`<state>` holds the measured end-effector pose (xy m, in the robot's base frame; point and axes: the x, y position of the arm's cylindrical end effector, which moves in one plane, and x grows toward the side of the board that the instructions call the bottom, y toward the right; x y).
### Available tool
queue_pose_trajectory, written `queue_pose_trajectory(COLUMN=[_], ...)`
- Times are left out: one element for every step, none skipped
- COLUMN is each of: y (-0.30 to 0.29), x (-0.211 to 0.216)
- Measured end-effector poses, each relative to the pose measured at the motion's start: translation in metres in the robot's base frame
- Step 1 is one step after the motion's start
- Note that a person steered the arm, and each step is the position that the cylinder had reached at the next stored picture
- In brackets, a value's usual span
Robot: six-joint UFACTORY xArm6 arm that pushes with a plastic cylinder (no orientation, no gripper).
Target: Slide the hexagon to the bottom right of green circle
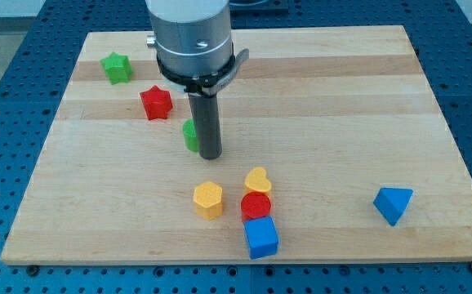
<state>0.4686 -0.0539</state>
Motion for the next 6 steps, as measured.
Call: queue_pose_trajectory(y=[0.0, 0.0, -0.019, -0.041, -0.049, -0.048], x=[-0.001, 0.011, 0.054, 0.082, 0.086, 0.119])
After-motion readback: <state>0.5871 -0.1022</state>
